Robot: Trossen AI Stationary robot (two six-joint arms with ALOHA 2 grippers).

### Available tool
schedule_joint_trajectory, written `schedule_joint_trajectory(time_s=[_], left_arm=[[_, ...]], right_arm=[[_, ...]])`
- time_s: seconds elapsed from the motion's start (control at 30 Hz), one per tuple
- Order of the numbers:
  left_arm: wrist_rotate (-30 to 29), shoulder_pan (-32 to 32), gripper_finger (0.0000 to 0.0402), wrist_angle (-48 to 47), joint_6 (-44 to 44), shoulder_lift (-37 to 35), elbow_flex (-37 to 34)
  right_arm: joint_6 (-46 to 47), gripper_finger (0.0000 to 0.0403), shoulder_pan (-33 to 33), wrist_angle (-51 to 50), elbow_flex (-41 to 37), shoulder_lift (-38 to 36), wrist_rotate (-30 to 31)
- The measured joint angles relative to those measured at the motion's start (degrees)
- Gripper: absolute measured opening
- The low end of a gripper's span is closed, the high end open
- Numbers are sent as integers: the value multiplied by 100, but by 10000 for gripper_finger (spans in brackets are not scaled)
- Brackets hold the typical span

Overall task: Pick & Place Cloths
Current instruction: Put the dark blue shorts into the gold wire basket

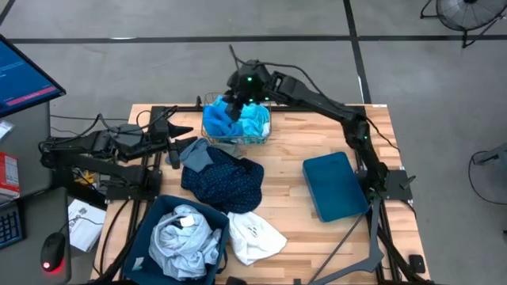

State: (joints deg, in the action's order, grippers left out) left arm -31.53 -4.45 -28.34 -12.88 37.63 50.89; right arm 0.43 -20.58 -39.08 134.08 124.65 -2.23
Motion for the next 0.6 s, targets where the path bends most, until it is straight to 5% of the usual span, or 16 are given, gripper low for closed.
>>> schedule_joint_trajectory(time_s=[0.1, 0.33, 0.6], left_arm=[[0, 0, 158, 0, -2, 0, 0], [2, 0, 158, 0, -153, 0, 0], [2, 2, 158, 0, -157, 0, 0]], right_arm=[[216, 18, 58, 673, -2, 326, -543], [843, 8, 73, 1535, -17, 1285, -1243], [1018, 3, -83, 219, -16, 1949, -1273]])
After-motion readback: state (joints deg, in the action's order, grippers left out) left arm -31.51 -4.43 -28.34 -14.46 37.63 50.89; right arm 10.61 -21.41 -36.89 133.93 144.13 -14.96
